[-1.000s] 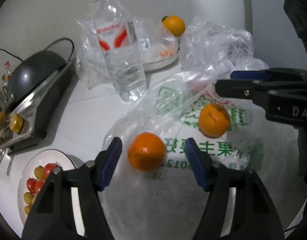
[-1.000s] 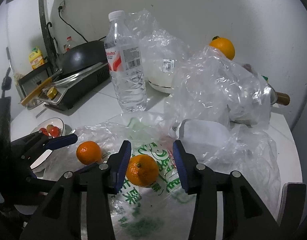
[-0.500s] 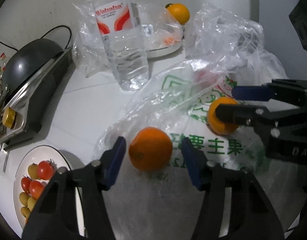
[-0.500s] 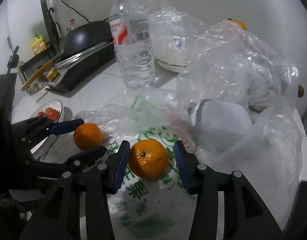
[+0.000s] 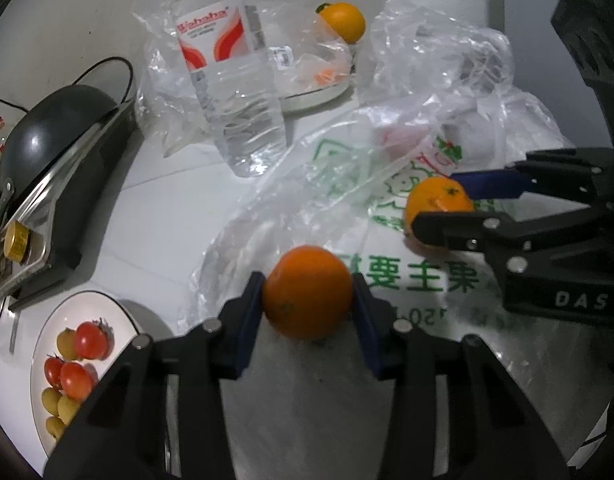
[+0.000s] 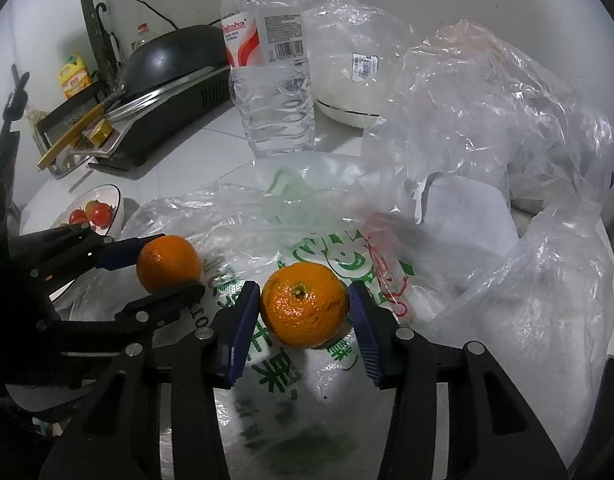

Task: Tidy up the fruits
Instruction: 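Close the left gripper on an orange while the right gripper grasps another orange, then carry both oranges over the white plate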

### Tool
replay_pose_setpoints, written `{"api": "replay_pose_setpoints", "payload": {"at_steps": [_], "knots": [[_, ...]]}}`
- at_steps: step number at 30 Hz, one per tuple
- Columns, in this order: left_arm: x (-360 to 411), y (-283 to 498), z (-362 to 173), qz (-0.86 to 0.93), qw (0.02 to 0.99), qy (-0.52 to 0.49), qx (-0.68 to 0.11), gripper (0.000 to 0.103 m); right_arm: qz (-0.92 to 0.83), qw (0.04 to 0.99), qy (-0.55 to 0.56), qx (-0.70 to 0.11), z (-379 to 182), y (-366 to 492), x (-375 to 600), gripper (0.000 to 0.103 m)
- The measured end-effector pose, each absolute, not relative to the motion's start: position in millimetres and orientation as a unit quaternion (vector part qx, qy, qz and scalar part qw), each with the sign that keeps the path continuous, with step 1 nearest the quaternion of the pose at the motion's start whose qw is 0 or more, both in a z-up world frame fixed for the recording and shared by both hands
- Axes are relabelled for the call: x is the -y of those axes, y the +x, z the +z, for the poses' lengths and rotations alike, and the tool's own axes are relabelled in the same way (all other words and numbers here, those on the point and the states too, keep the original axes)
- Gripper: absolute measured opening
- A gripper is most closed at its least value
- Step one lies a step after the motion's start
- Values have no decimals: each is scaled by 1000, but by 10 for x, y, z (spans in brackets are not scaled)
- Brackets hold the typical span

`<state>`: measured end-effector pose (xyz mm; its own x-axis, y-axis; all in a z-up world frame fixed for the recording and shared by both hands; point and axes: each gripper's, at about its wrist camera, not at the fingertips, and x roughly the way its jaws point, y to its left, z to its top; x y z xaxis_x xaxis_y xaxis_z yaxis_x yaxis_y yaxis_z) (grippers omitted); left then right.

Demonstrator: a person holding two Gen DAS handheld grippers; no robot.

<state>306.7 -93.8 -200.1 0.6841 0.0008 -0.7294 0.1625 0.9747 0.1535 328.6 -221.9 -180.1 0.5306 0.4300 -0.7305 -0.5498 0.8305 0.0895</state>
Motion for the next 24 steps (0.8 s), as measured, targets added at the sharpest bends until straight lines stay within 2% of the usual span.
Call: {"api": "replay_pose_setpoints", "payload": {"at_steps": [14, 24], "knots": [[991, 2766, -1833, -45, 928, 103, -357, 43, 272, 887, -80, -364, -1586, 3050, 2215, 48], [930, 2524, -1505, -47, 949, 80, -303, 43, 257, 901, -81, -340, -1394, 2846, 2264, 48]]}}
